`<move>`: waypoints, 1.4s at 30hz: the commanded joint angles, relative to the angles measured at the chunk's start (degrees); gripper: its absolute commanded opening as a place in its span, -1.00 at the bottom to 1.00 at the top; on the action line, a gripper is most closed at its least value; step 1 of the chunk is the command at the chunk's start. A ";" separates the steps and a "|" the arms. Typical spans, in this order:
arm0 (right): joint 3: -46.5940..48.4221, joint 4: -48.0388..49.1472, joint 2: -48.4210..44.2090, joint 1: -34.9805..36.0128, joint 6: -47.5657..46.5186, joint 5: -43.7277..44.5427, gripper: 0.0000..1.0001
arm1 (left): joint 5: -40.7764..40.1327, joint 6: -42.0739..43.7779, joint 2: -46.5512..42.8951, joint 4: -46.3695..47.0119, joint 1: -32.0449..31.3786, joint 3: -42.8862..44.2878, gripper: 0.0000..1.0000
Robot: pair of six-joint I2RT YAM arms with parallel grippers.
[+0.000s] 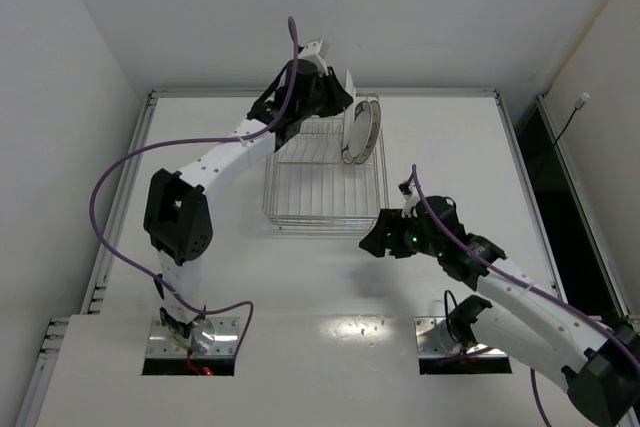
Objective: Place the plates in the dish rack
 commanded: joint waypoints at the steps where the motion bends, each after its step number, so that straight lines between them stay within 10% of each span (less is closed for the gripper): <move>1: -0.09 2.98 0.08 -0.11 -1.10 -1.12 0.26 | -1.84 -0.46 -0.66 5.16 -0.75 0.31 -1.00; 19: -0.09 3.51 0.61 -0.11 -1.10 -1.12 0.26 | -1.84 -0.99 1.97 5.16 -1.80 -4.10 -0.92; 22: -0.09 3.51 0.61 -0.11 -1.10 -1.12 0.26 | -1.84 -0.47 1.97 3.85 -2.34 -2.43 -0.69; 25: -0.09 3.51 0.61 -0.11 -1.10 -1.12 0.26 | -2.36 1.03 1.97 2.10 -2.95 -0.41 -0.01; 26: -0.09 3.51 1.13 -0.11 -1.10 -1.12 0.26 | -3.49 1.03 0.76 0.87 -3.73 -0.40 0.52; 29: -0.09 3.51 1.14 -0.11 -1.10 -1.12 0.26 | -6.22 2.44 -1.01 -2.20 -5.05 1.97 0.89; 37: 0.53 2.10 1.85 -0.11 -1.10 0.03 0.99 | -23.96 13.85 -16.98 -7.24 -13.91 -9.03 0.98; 42: 0.00 2.63 1.84 -0.11 -0.58 0.03 1.00 | -38.46 16.24 -35.41 -6.17 -18.32 -26.74 0.98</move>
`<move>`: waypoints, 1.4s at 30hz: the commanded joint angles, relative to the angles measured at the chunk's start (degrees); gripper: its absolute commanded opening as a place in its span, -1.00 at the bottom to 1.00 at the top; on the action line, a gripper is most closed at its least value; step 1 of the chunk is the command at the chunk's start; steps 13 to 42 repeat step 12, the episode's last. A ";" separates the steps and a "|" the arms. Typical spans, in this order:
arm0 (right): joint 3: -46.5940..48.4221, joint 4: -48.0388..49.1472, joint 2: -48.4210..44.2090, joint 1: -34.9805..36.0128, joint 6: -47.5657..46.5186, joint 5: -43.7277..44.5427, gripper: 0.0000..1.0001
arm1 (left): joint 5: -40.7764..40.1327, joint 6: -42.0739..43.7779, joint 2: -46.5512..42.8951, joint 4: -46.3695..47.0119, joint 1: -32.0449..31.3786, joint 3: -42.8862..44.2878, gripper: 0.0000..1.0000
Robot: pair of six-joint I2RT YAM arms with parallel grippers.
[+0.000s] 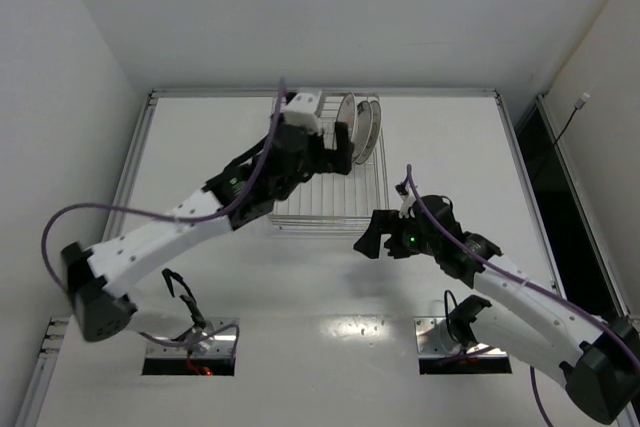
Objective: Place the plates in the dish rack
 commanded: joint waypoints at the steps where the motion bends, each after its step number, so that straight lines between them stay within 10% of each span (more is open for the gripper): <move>1: 0.00 2.37 0.61 -0.09 0.21 0.62 1.00 | -19.00 2.63 -10.71 0.16 -1.45 -12.68 0.98; 10: 0.53 2.19 -3.32 -0.09 -0.40 2.27 1.00 | -27.22 -4.58 -33.05 -3.09 -3.12 -38.58 0.98; 42: 0.53 0.97 -6.56 0.44 -0.40 4.56 1.00 | -25.58 -3.55 -34.99 -0.99 -3.92 -39.37 0.98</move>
